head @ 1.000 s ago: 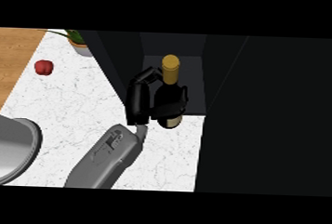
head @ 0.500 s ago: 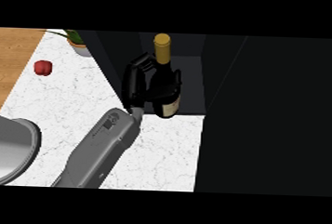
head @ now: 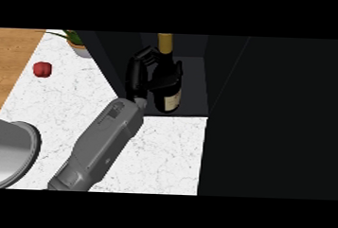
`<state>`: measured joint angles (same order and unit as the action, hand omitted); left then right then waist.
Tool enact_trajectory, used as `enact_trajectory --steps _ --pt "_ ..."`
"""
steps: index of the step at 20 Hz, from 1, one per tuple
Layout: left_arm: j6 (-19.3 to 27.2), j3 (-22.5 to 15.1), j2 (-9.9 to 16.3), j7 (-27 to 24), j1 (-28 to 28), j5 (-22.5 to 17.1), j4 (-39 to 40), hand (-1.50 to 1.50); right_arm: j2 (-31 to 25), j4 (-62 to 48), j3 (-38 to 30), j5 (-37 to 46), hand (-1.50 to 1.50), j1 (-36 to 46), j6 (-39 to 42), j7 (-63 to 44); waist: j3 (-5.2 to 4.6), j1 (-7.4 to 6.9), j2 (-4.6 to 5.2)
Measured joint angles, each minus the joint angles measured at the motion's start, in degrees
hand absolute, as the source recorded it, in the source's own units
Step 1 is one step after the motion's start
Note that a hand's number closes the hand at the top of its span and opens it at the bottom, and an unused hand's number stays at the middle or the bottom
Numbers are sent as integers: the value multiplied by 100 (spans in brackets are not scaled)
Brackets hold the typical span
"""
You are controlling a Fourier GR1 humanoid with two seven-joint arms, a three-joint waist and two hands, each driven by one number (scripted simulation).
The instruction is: Pick up the wine, place it into the cabinet and close the cabinet
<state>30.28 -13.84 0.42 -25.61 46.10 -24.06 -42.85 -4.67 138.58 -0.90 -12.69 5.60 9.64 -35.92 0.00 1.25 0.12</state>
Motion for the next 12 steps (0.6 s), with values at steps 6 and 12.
enact_trajectory --steps 6,12 --pt "-20 305 -5 -426 573 81 896 150 48 3 144 27 -150 -9 -71 -10 -3 38 18" --pt "111 572 -29 -971 1001 79 1602 150 0 -38 31 8 -150 95 -41 27 -4 64 32"
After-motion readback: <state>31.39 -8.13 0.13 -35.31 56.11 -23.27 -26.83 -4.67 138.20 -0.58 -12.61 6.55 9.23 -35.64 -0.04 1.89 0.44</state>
